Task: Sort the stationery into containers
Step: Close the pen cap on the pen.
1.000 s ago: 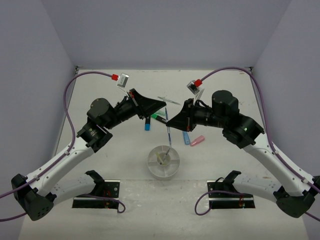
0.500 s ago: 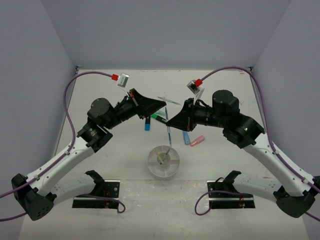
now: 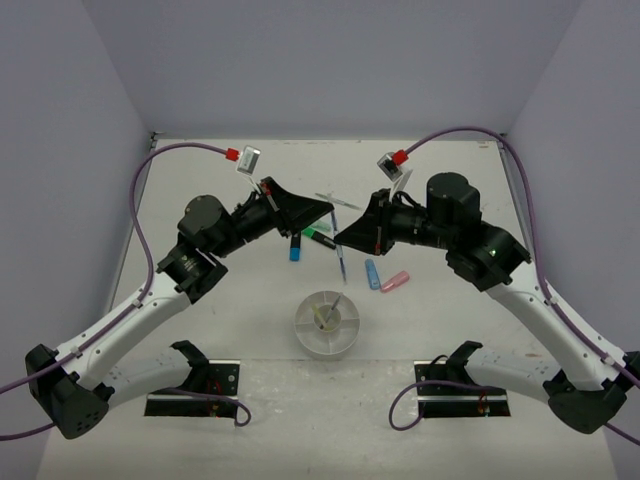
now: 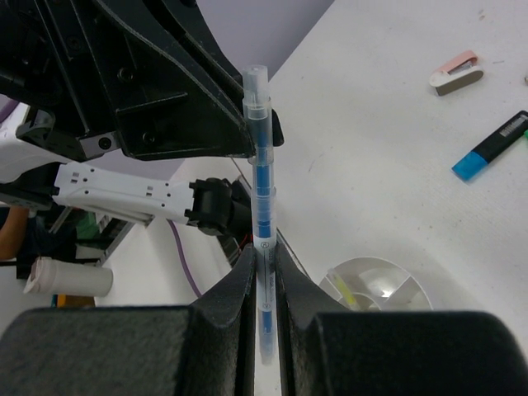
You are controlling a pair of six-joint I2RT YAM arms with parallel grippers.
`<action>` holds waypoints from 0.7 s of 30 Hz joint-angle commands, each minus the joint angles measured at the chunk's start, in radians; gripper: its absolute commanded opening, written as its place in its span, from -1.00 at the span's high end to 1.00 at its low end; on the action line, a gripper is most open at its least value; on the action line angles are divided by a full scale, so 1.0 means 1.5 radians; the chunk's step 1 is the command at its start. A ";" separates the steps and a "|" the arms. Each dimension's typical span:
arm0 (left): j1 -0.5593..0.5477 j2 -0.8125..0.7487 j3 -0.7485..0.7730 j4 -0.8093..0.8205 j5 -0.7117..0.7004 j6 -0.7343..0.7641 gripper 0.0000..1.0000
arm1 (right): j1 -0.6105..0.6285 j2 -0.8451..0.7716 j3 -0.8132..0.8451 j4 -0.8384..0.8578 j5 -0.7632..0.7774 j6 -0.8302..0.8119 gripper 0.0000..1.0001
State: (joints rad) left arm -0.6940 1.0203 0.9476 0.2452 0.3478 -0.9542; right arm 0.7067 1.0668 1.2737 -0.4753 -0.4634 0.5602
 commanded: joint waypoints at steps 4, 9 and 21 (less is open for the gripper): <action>-0.004 -0.007 -0.026 0.038 0.022 -0.023 1.00 | -0.028 0.021 0.070 0.008 0.004 -0.006 1.00; -0.004 -0.011 -0.033 0.039 0.015 -0.029 1.00 | -0.031 0.058 0.134 0.016 -0.019 -0.007 1.00; -0.005 0.001 0.006 0.036 0.013 -0.032 1.00 | -0.032 0.070 0.105 0.136 0.013 -0.009 1.00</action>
State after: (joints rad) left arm -0.6849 1.0161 0.9246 0.3344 0.2857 -1.0038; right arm 0.6709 1.1940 1.4351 -0.5001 -0.5205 0.5568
